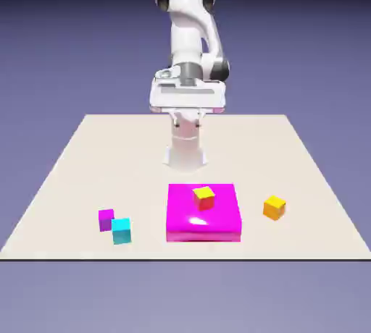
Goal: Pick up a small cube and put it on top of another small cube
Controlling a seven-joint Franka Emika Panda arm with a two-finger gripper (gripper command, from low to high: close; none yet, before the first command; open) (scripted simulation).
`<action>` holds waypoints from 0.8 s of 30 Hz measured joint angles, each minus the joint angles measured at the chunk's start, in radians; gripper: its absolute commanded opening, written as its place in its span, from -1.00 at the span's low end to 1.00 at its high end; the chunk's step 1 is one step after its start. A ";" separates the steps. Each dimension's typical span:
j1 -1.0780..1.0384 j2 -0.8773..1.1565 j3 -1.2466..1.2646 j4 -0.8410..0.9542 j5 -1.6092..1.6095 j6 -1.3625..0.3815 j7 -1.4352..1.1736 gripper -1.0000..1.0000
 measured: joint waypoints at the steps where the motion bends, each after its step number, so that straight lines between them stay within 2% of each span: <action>1: -0.036 0.026 0.020 0.005 -0.010 0.005 -0.012 0.00; 24: -0.872 0.620 0.480 0.111 -0.231 0.126 -0.291 0.00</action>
